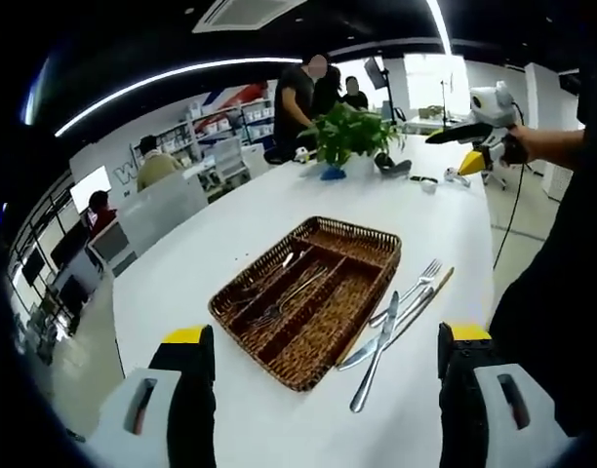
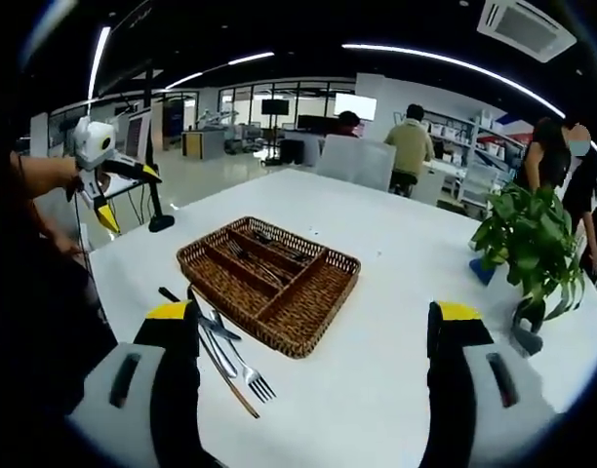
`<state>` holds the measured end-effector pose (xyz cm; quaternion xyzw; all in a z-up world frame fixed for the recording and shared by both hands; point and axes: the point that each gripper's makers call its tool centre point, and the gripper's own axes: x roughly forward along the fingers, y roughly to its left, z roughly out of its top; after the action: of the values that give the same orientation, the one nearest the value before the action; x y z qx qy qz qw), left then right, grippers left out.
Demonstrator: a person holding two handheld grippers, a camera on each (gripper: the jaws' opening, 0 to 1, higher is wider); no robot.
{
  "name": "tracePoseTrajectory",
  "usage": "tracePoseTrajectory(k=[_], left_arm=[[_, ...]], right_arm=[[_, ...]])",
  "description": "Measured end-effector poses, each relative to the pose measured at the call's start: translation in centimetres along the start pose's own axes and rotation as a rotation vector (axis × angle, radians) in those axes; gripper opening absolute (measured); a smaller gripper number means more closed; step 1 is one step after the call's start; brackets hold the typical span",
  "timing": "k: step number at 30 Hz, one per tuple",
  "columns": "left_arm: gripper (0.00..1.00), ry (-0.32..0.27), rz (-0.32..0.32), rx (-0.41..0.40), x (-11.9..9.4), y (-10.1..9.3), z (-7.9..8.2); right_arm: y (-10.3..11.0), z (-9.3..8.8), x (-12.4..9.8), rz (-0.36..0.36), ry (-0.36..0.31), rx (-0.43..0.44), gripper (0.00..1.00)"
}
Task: Arrange the knives, forks, and spoons in their matching storage slots by inserting each utensil handle-first until every utensil is classified and aligned in the correct compartment
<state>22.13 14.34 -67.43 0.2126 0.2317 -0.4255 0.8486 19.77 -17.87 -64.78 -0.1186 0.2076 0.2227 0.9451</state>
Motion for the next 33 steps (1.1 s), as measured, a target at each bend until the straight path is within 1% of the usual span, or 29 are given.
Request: tracePoseTrajectory(k=[1, 2, 3, 5, 7, 9, 12, 14, 16, 17, 19, 23, 25, 27, 31, 33], left_arm=[[0.97, 0.009, 0.001, 0.007, 0.2, -0.1, -0.1], [0.96, 0.022, 0.031, 0.051, 0.4, 0.3, -0.2], [0.92, 0.029, 0.021, 0.057, 0.6, 0.0, -0.3], [0.92, 0.025, 0.003, 0.049, 0.9, -0.4, -0.1], [0.91, 0.035, -0.013, 0.051, 1.4, -0.8, -0.3], [0.9, 0.055, -0.032, 0.052, 1.8, -1.2, -0.7], [0.88, 0.07, -0.062, 0.053, 2.6, -1.7, -1.5], [0.87, 0.081, -0.074, 0.064, 3.2, -1.9, -2.1], [0.83, 0.078, -0.07, 0.086, 3.4, -2.3, -1.9], [0.82, 0.074, -0.067, 0.086, 3.6, -2.4, -1.7], [0.8, 0.073, -0.074, 0.075, 3.9, -2.5, -1.8], [0.78, 0.1, -0.107, 0.092, 4.8, -3.4, -2.7], [0.79, 0.102, -0.114, 0.095, 5.2, -3.7, -3.0], [0.79, 0.12, -0.127, 0.098, 5.8, -3.9, -3.7], [0.74, 0.138, -0.137, 0.087, 6.5, -3.9, -4.4], [0.71, 0.158, -0.151, 0.076, 7.0, -4.1, -5.0]], right_arm=[[-0.1, -0.1, 0.0, -0.001, 0.001, 0.002, 1.0], [-0.1, -0.2, -0.1, -0.002, -0.002, 0.01, 1.0], [-0.1, -0.3, -0.1, -0.002, -0.002, 0.014, 1.0], [0.0, -0.3, -0.2, -0.005, -0.003, 0.015, 1.0], [0.2, -0.3, -0.3, -0.004, -0.006, 0.019, 1.0], [0.2, -0.6, -0.3, -0.005, -0.003, 0.022, 1.0], [0.3, -0.7, -0.5, -0.008, -0.004, 0.022, 1.0], [0.2, -0.8, -0.6, -0.009, -0.006, 0.026, 1.0], [0.1, -0.8, -0.8, -0.014, -0.008, 0.028, 1.0], [0.1, -1.0, -0.8, -0.017, -0.006, 0.029, 1.0], [0.2, -1.0, -0.9, -0.019, -0.004, 0.031, 1.0], [0.2, -1.1, -1.1, -0.022, -0.003, 0.033, 1.0], [0.3, -1.1, -1.1, -0.023, -0.003, 0.034, 1.0], [0.4, -1.0, -1.0, -0.022, -0.003, 0.034, 1.0], [0.6, -1.0, -1.1, -0.018, 0.0, 0.028, 1.0], [0.6, -1.0, -1.1, -0.017, 0.0, 0.028, 1.0]])
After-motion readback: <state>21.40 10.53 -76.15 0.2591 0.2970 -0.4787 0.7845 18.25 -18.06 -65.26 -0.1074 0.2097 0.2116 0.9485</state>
